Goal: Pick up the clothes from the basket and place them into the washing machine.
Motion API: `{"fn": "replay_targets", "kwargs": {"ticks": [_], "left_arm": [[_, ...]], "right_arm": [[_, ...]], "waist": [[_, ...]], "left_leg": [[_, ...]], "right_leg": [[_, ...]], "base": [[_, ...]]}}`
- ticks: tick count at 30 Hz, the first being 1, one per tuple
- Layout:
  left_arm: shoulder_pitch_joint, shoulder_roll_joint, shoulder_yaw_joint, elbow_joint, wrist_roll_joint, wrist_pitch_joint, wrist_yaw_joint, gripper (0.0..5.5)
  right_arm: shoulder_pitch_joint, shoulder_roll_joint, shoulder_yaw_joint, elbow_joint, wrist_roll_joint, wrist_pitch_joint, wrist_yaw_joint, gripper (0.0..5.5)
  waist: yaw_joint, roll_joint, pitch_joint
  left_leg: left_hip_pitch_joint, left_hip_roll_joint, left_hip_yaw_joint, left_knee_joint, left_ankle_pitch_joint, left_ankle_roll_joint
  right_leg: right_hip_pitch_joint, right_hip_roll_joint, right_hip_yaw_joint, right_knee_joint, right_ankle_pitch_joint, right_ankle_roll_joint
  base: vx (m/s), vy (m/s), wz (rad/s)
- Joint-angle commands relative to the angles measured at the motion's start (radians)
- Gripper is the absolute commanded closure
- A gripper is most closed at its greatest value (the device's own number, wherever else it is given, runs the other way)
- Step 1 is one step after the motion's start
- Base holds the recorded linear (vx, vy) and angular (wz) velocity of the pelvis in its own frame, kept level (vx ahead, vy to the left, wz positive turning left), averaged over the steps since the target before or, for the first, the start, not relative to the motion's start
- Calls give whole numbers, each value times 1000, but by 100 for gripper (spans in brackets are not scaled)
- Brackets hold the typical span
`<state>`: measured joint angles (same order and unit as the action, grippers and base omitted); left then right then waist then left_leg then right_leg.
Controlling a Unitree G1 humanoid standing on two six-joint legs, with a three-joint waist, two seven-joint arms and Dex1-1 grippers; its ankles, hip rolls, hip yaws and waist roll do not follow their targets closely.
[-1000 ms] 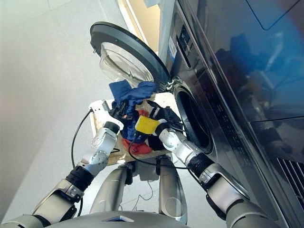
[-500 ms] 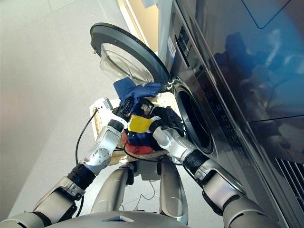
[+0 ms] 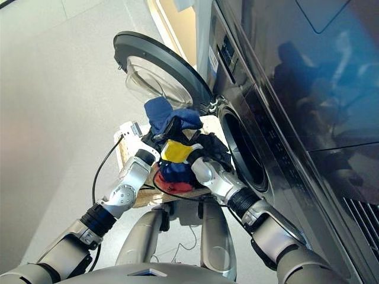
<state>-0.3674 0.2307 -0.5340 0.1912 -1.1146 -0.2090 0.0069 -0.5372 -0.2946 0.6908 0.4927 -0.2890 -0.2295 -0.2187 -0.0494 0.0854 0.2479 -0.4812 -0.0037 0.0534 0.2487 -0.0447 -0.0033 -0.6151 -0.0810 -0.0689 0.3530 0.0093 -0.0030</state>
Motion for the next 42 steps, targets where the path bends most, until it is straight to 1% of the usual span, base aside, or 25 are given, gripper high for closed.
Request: {"fn": "replay_targets", "kwargs": {"ticks": [1,6,9,10,11,14,16,19,21,22,25,27,29,32,33,36,37,38,40,42], "left_arm": [[24,2,-1,-199,78,-49,-78,0],[73,6,113,-180,72,-88,-80,0],[100,14,178,-168,35,-91,-120,0],[107,17,190,-168,24,-92,-136,0],[110,23,197,-161,18,-86,-152,0],[132,65,246,-151,28,-87,-176,0],[158,83,287,-155,47,-107,-171,0],[183,67,335,-124,64,-128,-139,0],[196,50,346,-100,72,-129,-120,0],[202,48,348,-82,93,-137,-101,0],[214,43,346,-30,148,-140,-58,0],[213,38,333,14,194,-148,-33,0],[210,32,322,87,236,-149,-3,0],[192,18,315,193,311,-154,40,0],[183,19,309,231,353,-155,59,0],[156,10,294,314,433,-159,90,0],[152,11,288,320,453,-161,102,0],[152,11,283,336,466,-158,105,0],[152,17,273,338,468,-155,108,0],[155,27,255,337,471,-149,97,0]], "right_arm": [[5,38,-102,44,115,-1,-23,550],[70,29,-180,58,180,-5,-39,550],[91,28,-229,90,203,-4,-53,550],[95,27,-239,102,207,-5,-51,550],[100,25,-250,114,208,-5,-53,550],[114,11,-276,131,206,-3,-49,550],[118,9,-292,146,209,-2,-47,550],[127,15,-321,151,257,-11,-50,550],[131,35,-351,186,340,-19,-55,550],[135,49,-367,193,401,-26,-56,550],[140,101,-444,246,657,-73,-46,550],[129,127,-488,271,814,-108,-37,550],[109,133,-525,275,933,-138,-38,550],[79,126,-559,250,1030,-172,-43,550],[65,125,-572,234,1057,-191,-51,550],[9,113,-631,231,1118,-239,-67,550],[-11,111,-649,222,1125,-254,-79,550],[-31,106,-666,219,1129,-264,-89,550],[-103,87,-724,222,1159,-295,-126,550],[-178,47,-752,255,1166,-302,-160,550]], "waist": [[21,-8,-41],[24,-8,-42],[27,-3,-45],[27,-1,-47],[28,1,-49],[31,9,-53],[37,15,-57],[41,16,-59],[42,17,-59],[42,18,-58],[43,23,-52],[45,31,-41],[45,41,-24],[43,53,3],[45,61,12],[44,74,30],[46,79,31],[45,83,34],[51,95,36],[58,103,38]], "left_leg": [[-43,-15,-7,31,11,9],[-48,-13,-3,31,12,7],[-50,-13,-1,27,14,5],[-53,-13,-1,29,14,5],[-53,-12,0,29,14,5],[-55,-14,0,29,15,4],[-52,-14,0,24,16,3],[-57,-15,-1,26,18,2],[-60,-15,-1,26,20,2],[-62,-16,0,26,21,2],[-68,-17,-2,20,25,1],[-77,-19,0,18,27,0],[-92,-22,2,18,32,-1],[-132,-24,7,32,36,-2],[-141,-23,2,46,7,-7],[-215,-24,2,96,-3,-6],[-246,-23,2,119,-9,-6],[-263,-20,3,128,-10,-5],[-321,-18,5,160,-19,-3],[-368,-14,6,182,-25,-2]], "right_leg": [[65,3,19,-77,3,87],[55,2,22,-75,5,85],[53,0,23,-78,7,85],[52,0,23,-78,7,85],[51,-1,22,-78,7,85],[49,-1,24,-79,9,84],[52,-2,23,-84,10,84],[50,-3,22,-84,10,83],[44,-3,21,-82,11,82],[41,-4,22,-82,11,82],[31,-7,21,-84,13,82],[17,-9,21,-78,15,82],[-6,-10,24,-70,15,81],[-44,-14,21,-50,15,79],[-60,-12,25,-28,-14,85],[-128,-12,27,16,-23,81],[-158,-12,31,36,-28,80],[-177,-12,33,49,-30,79],[-247,-10,42,92,-36,78],[-292,-12,51,110,-38,78]], "base": [[0,0,0],[0,0,0],[0,0,0],[0,0,0],[0,0,0],[0,0,0],[0,0,0],[0,0,0],[0,0,0],[0,0,0],[0,0,0],[0,0,0],[0,0,0],[0,0,0],[0,0,0],[-36,-14,71],[0,0,0],[0,0,0],[0,0,0],[0,0,0]]}}
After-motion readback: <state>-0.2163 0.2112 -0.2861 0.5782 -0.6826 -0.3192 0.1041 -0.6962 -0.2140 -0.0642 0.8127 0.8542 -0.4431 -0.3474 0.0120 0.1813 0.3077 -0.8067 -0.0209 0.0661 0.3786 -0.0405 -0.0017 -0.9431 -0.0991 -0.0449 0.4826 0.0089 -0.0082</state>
